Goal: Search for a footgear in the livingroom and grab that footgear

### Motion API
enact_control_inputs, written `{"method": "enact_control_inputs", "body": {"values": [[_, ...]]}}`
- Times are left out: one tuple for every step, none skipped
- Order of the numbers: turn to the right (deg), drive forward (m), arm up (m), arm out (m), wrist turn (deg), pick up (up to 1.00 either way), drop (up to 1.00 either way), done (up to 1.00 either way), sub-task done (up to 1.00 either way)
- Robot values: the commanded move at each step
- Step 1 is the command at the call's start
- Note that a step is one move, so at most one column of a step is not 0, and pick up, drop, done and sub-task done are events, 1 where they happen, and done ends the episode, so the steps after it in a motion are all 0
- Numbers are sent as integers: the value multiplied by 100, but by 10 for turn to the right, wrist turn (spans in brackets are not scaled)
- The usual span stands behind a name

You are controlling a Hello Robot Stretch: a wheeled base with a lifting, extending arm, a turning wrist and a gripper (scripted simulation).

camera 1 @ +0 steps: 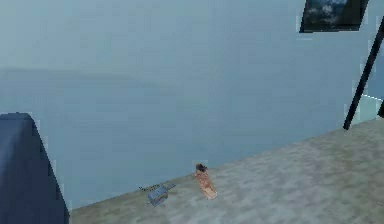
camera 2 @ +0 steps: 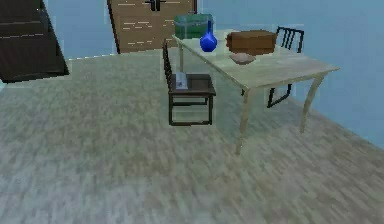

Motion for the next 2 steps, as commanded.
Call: {"method": "enact_control_inputs", "body": {"values": [[0,55,0,0,0,0,0,0,0],[-450,0,0,0,0,0,0,0,0]]}}
